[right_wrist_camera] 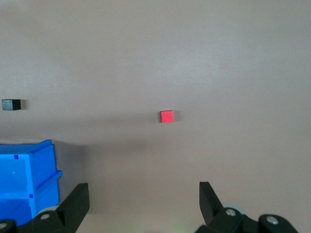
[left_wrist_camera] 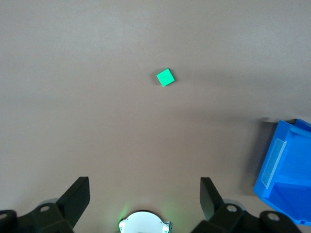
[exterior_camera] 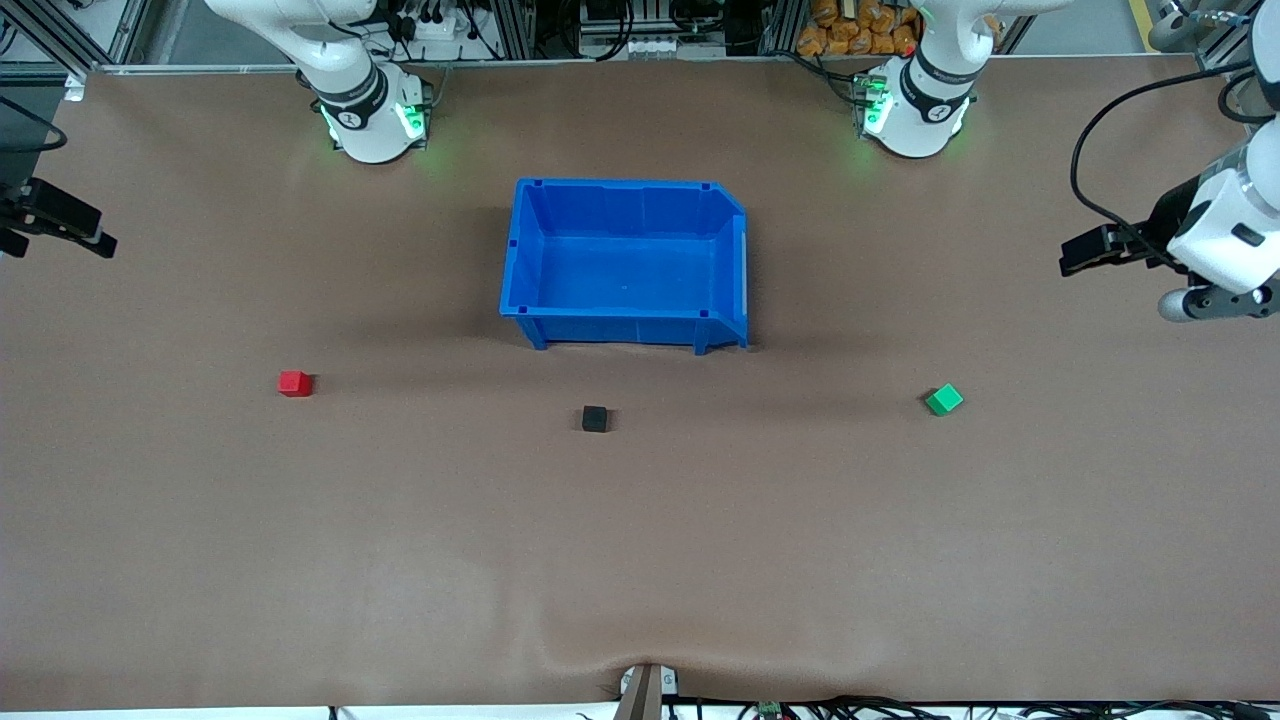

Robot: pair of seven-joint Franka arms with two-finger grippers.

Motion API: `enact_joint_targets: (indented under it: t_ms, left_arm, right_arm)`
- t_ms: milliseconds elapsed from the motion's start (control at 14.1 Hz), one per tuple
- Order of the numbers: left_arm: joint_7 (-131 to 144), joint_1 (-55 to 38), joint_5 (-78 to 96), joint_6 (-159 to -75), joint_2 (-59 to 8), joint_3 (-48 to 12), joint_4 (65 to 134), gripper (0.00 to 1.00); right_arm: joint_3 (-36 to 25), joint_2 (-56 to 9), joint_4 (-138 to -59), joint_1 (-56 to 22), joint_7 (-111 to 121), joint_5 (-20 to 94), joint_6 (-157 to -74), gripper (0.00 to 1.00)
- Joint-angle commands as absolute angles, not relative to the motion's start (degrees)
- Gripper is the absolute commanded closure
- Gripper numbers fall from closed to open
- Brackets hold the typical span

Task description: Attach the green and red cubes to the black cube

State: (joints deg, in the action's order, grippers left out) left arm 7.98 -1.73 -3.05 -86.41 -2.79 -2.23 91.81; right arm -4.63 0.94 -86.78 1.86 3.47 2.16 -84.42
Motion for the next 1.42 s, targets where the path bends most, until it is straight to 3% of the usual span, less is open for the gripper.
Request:
enact_joint_targets:
  t_ms: [0, 640, 996, 1352]
  left_arm:
    - [8.35, -1.76, -3.08, -88.41, -3.16, -2.37, 92.37, 0.0]
    - [8.17, -1.32, -3.43, -95.53, -3.25, -2.37, 97.64, 0.0]
    - [8.26, -0.97, -4.22, -102.29, -2.99, -2.29, 103.43, 0.0]
    - [8.09, 0.53, -4.31, -107.05, -3.51, -2.37, 106.87, 0.0]
  right_arm:
    - [-3.87, 0.35, -85.43, 3.08, 3.96, 2.37, -83.41, 0.0]
    - [-3.78, 0.26, -85.52, 2.38, 3.87, 2.37, -83.67, 0.0]
    - [-3.43, -6.22, -85.34, 0.44, 3.25, 2.46, -84.29, 0.0]
    - [-3.6, -17.12, -84.56, -0.8, 4.3, 1.58, -90.95, 0.0]
